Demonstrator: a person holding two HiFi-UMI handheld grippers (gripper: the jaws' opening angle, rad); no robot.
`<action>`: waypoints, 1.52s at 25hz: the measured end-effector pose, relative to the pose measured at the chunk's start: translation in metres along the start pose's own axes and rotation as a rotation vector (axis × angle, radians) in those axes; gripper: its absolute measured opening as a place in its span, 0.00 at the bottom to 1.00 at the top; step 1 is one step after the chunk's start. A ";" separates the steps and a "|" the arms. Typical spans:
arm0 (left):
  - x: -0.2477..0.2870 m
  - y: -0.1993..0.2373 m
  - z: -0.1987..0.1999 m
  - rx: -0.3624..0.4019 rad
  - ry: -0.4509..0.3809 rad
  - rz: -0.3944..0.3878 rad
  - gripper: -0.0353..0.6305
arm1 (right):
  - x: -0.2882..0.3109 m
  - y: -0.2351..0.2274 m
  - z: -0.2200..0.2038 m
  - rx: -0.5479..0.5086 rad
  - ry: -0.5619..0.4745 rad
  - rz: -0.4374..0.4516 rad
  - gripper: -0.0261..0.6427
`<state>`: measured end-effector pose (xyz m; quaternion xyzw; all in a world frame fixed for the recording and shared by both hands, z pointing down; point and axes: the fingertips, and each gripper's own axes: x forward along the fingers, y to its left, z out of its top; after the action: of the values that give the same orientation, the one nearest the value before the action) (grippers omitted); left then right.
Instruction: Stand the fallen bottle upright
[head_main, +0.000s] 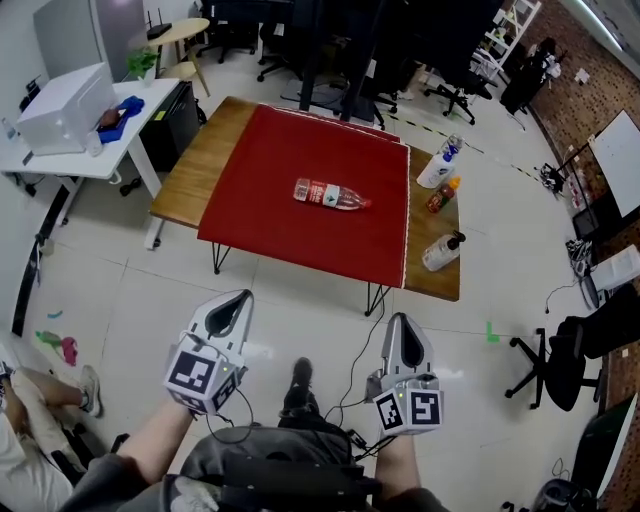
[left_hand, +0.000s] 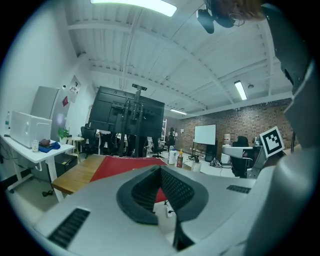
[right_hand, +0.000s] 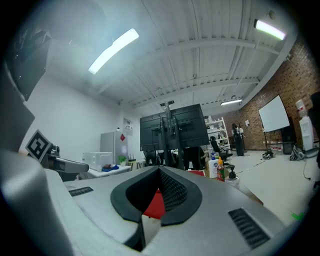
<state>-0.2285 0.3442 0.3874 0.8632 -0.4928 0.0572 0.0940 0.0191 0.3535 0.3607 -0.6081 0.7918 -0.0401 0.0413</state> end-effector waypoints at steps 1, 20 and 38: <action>0.015 0.000 0.002 0.002 0.006 -0.002 0.09 | 0.012 -0.009 0.000 0.002 0.003 0.002 0.05; 0.232 -0.022 0.036 0.005 0.037 0.039 0.09 | 0.150 -0.170 0.012 0.084 -0.001 0.070 0.05; 0.270 -0.036 0.055 0.068 0.026 0.008 0.09 | 0.174 -0.202 0.008 0.101 0.015 0.108 0.05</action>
<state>-0.0597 0.1235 0.3815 0.8630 -0.4928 0.0853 0.0707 0.1693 0.1336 0.3732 -0.5615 0.8206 -0.0822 0.0680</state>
